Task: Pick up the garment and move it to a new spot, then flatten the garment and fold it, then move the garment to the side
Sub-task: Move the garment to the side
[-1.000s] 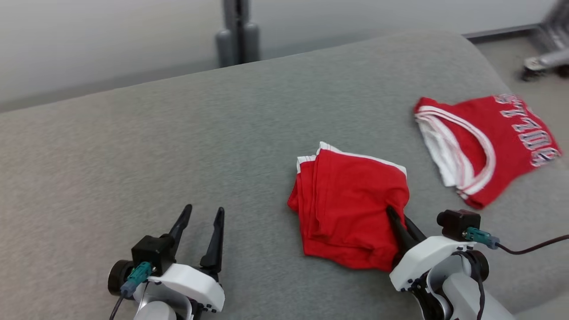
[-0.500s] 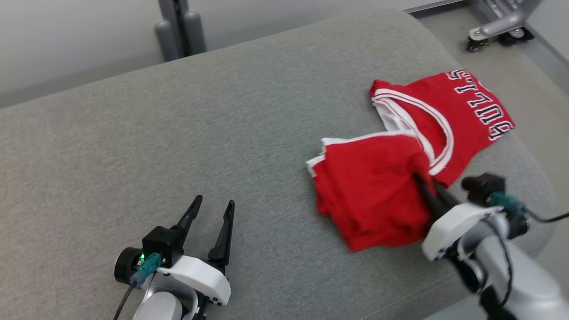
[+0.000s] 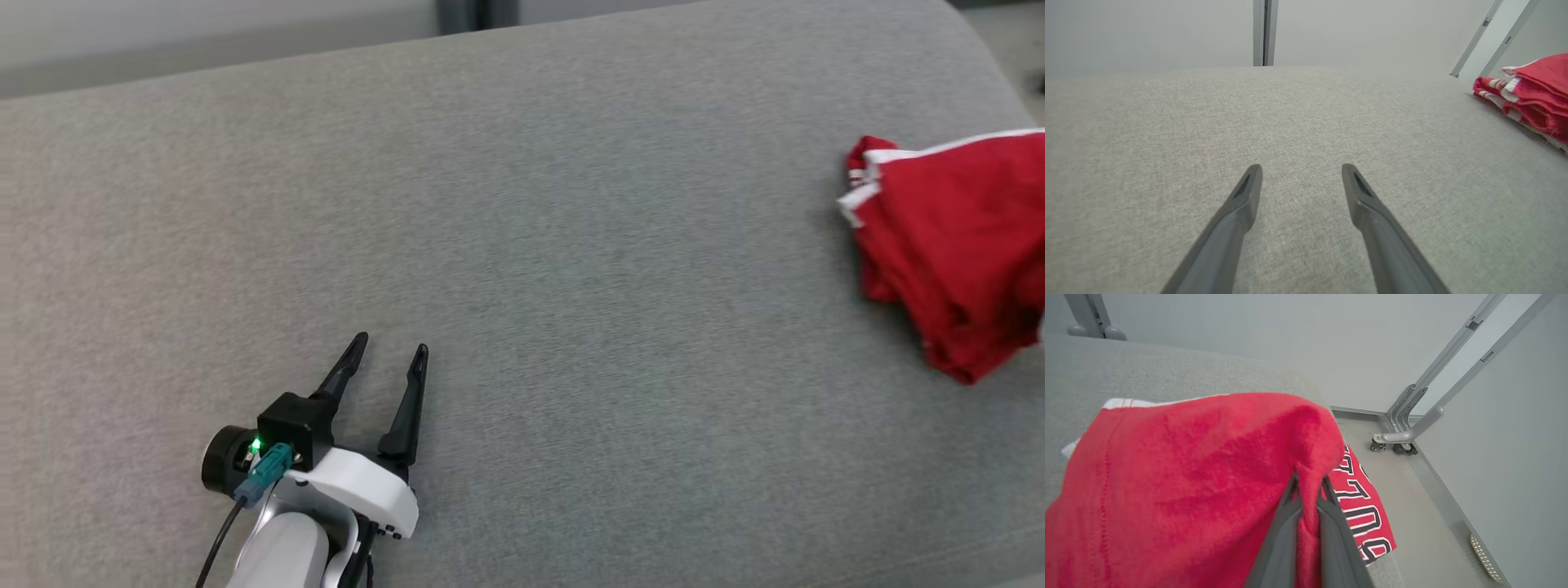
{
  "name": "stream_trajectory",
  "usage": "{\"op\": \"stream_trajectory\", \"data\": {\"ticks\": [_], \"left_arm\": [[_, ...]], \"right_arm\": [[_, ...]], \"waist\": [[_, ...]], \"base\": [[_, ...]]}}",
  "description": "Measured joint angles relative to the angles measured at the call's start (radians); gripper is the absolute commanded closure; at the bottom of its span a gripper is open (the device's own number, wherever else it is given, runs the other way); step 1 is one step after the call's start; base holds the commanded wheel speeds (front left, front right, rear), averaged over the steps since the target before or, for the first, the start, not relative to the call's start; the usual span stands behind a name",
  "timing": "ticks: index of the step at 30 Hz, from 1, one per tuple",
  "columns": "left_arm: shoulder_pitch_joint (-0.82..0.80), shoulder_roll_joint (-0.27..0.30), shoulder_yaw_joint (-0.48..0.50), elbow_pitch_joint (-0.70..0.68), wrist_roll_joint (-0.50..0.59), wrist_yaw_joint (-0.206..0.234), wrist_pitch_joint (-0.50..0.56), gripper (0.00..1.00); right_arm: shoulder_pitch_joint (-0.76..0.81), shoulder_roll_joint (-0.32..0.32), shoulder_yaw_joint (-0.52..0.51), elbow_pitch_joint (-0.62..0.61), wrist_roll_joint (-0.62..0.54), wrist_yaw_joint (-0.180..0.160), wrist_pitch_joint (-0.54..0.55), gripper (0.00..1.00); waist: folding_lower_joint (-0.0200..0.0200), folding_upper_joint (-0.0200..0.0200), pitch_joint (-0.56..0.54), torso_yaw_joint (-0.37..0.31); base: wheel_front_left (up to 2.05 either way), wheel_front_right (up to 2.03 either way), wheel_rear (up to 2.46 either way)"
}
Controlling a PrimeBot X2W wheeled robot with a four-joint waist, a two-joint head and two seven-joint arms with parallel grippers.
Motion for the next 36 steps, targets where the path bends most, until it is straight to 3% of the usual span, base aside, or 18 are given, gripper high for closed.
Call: {"op": "stream_trajectory", "data": {"ticks": [1, 2, 3, 4, 10, 13, 21, 27, 36], "left_arm": [[-0.003, 0.0, 0.0, -0.001, 0.0, 0.0, 0.0, 0.0], [-0.007, 0.0, 0.001, -0.003, 0.001, 0.0, 0.0, 0.0], [-0.014, 0.0, 0.002, -0.004, 0.003, 0.0, 0.0, 0.0], [-0.018, 0.0, 0.004, -0.005, 0.003, 0.0, 0.0, 0.0], [-0.019, 0.0, 0.023, -0.009, 0.002, 0.006, 0.0, 0.0], [-0.019, 0.0, 0.039, -0.014, 0.0, 0.01, 0.0, 0.0], [0.015, -0.001, 0.091, -0.021, -0.016, 0.031, 0.0, 0.0], [0.032, 0.0, 0.114, -0.022, -0.028, 0.04, 0.0, 0.0], [0.078, 0.0, 0.131, -0.009, -0.054, 0.053, 0.0, 0.0]], "right_arm": [[-0.014, -0.01, -0.021, 0.039, -0.003, 0.0, 0.0, 1.0], [-0.027, -0.022, -0.044, 0.065, -0.01, 0.0, 0.0, 0.74], [-0.039, -0.037, -0.069, 0.082, -0.019, 0.0, 0.0, 0.16], [-0.051, -0.055, -0.091, 0.094, -0.039, 0.0, -0.001, 0.0], [-0.066, -0.082, -0.266, 0.108, -0.11, 0.0, -0.004, 0.0], [-0.061, -0.069, -0.345, 0.016, -0.158, 0.0, -0.005, 0.0], [0.098, 0.109, -0.477, -0.339, -0.241, 0.0, -0.006, 0.0], [0.242, 0.225, -0.482, -0.523, -0.286, 0.0, -0.006, 0.0], [0.469, 0.355, -0.429, -0.626, -0.286, 0.0, -0.008, 0.0]], "waist": [[0.0, 0.0, 0.006, 0.014], [0.0001, 0.0, 0.012, 0.026], [0.0001, 0.0, 0.018, 0.038], [0.0, 0.0, 0.025, 0.05], [0.0001, 0.0, 0.047, 0.091], [0.0001, 0.0, 0.033, 0.096], [0.0001, 0.0, -0.027, 0.115], [0.0, 0.0, -0.069, 0.149], [0.0, 0.0, -0.143, 0.211]], "base": [[0.0, 0.0, 0.0], [0.0, 0.0, 0.0], [0.0, 0.0, 0.0], [0.0, 0.0, 0.0], [0.0, 0.0, 0.0], [0.0, 0.0, 0.0], [0.0, 0.0, 0.0], [0.0, 0.0, 0.0], [0.0, 0.0, 0.0]]}}
